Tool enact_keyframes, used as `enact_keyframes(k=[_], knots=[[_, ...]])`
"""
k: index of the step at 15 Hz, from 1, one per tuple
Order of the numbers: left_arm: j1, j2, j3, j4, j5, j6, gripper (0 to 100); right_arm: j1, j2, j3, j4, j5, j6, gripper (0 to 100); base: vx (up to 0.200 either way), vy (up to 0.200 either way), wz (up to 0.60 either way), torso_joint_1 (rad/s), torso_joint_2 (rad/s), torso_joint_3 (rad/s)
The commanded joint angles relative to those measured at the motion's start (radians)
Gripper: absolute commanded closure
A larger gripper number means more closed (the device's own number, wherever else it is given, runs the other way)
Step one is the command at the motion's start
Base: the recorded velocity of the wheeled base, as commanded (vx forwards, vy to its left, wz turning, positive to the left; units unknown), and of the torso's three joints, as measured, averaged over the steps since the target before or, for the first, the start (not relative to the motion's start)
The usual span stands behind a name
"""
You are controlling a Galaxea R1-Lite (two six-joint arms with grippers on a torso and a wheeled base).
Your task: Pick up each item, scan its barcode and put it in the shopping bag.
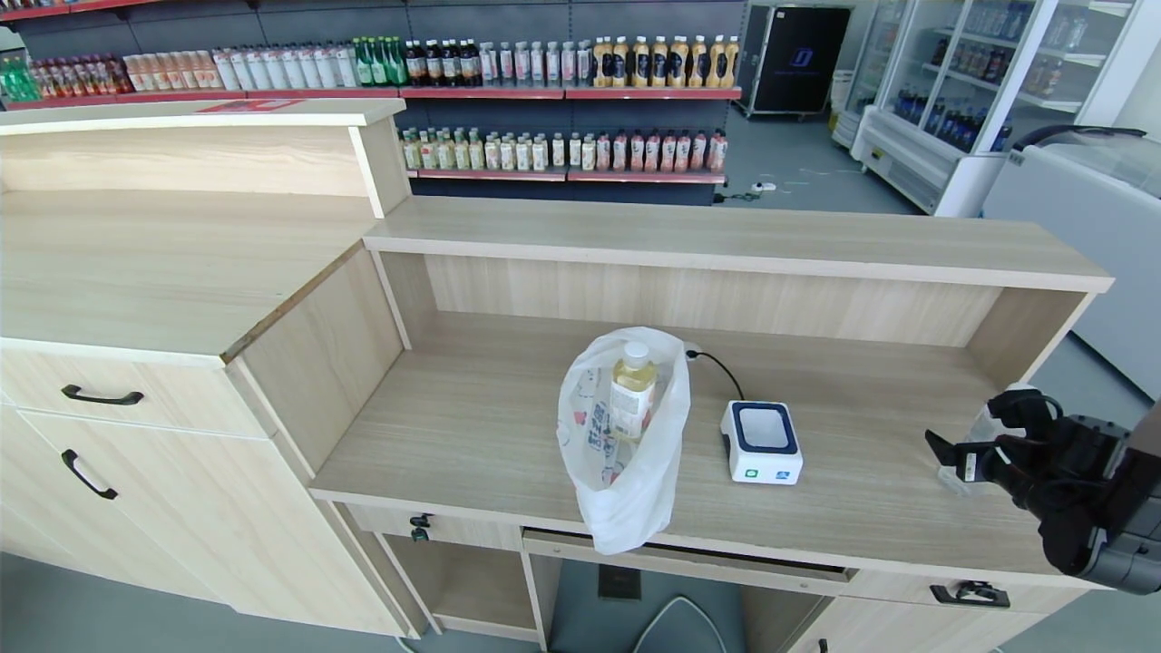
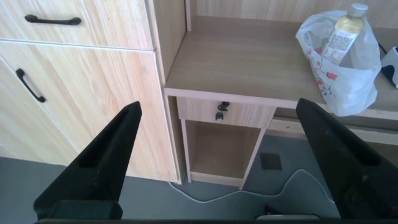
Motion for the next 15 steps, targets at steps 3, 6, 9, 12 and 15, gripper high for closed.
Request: enact_keyframes(k=[3,6,9,12,15], knots=[[0.000,0.000,0.000,0.000,0.000,0.000,0,0.001,0.018,-0.094,0.045,-0.001,-0.001,0,0.000,0.000,0.00,0.000,0.00,0.000],[0.000,0.000,0.000,0.000,0.000,0.000,0,-0.002,0.030,-0.154,0.072,0.004,0.003,0,0.000,0.000,0.00,0.000,0.00,0.000],[0.000,0.000,0.000,0.000,0.000,0.000,0,-0.013,0.030,-0.148,0.109,0.004,0.000,100,0.000,0.000,0.00,0.000,0.00,0.000],[0.000,0.000,0.000,0.000,0.000,0.000,0,-0.016,0.036,-0.149,0.112,0.004,-0.009,100,0.000,0.000,0.00,0.000,0.00,0.000],[0.000,0.000,0.000,0.000,0.000,0.000,0,-0.016,0.030,-0.152,0.114,0.004,-0.008,100,0.000,0.000,0.00,0.000,0.00,0.000]])
